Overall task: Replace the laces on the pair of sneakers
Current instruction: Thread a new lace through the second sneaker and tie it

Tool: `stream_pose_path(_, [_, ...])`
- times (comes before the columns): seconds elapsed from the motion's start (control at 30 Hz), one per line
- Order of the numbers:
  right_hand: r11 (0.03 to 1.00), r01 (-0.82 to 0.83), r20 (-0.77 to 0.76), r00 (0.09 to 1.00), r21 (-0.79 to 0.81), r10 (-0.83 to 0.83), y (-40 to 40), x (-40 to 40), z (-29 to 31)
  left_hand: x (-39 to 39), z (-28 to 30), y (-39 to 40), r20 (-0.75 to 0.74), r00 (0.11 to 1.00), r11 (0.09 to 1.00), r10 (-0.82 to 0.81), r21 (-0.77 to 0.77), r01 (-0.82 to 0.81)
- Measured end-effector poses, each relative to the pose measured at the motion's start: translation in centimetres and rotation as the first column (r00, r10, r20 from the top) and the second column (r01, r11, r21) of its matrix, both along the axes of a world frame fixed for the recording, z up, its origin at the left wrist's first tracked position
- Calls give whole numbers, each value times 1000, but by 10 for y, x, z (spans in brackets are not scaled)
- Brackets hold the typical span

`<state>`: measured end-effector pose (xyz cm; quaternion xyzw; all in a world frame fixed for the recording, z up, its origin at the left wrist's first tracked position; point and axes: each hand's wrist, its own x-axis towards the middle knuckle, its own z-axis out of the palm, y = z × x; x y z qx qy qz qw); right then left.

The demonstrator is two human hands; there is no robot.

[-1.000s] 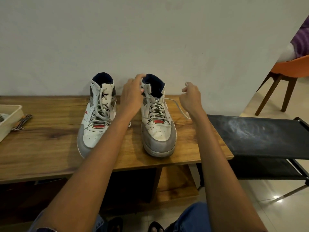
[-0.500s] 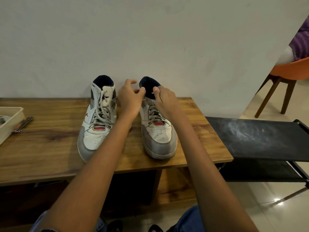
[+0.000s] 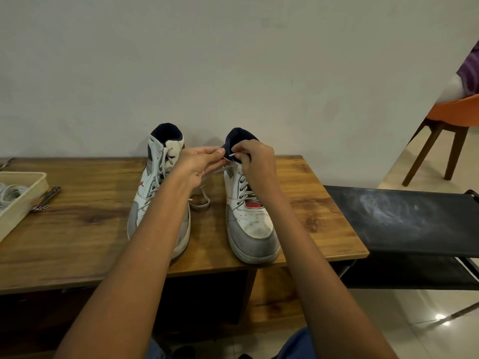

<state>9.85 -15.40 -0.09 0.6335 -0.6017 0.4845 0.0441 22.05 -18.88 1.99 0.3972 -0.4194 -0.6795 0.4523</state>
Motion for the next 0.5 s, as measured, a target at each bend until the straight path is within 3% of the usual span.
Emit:
stream_pose_path(0.3, [998,-6,6,1000,-70,6,-3,5,-1,-3,1,-2,34,999,998,-20,-64,22])
stream_pose_path(0.5, [1000,26,-55,998,-6,-26,-4,2,-3,-13,-8,-1,54,998,998,33,-50,-30])
